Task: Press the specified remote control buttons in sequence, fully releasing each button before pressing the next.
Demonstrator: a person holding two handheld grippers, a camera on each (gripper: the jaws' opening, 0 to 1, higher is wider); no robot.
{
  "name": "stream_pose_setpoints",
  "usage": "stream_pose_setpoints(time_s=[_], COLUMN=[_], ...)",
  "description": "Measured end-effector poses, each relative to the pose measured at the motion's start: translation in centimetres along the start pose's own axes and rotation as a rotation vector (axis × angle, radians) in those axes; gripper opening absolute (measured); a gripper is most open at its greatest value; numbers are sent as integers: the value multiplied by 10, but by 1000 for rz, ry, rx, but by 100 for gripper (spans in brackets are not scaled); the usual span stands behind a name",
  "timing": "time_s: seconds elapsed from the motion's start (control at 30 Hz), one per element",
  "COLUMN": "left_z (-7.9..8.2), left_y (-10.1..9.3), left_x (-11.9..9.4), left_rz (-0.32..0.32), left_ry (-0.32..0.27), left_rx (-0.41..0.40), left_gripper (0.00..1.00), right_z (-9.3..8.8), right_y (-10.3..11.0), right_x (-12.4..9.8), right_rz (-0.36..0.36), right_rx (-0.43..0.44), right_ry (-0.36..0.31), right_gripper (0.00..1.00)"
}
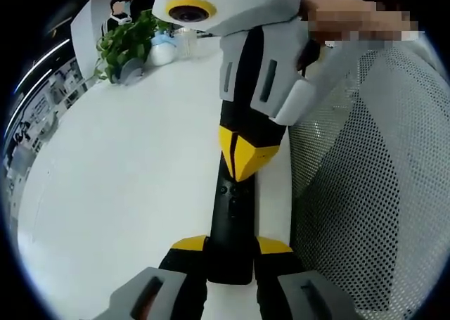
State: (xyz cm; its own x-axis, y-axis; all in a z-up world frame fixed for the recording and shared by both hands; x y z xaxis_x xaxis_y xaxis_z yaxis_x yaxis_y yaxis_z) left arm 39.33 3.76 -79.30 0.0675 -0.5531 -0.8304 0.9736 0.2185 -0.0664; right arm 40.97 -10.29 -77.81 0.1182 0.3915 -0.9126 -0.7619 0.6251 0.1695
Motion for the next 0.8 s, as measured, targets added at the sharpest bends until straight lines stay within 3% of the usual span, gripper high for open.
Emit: stream_pose_setpoints(time_s=[0.2,0.8], left_z=[0,0], left_y=[0,0], left_x=[0,0], left_rz=[1,6], left_ry=[0,-5], left_rx=[0,-1], left_gripper=[25,25], right_z=[0,0], right_y=[3,1], right_x=[0,-1], right_rz=[-30,-20], right_rx=[-64,-85], right_ry=[4,-1], right_gripper=[0,0])
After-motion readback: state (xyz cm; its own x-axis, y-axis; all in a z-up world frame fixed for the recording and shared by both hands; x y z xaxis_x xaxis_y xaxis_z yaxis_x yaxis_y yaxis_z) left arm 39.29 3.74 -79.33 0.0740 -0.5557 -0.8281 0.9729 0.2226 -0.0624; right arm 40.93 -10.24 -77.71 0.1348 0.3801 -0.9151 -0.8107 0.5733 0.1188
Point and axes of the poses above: the point that each gripper's makers call its tool centre point, and the gripper's own axes: x roughly forward along the fingers, y roughly to its left, z roughly out of its top, the point moved 10 cm from there along -x, roughly backward along the fingers, and after that the axes turned 4 degrees about -z, right-handed, at the moved point
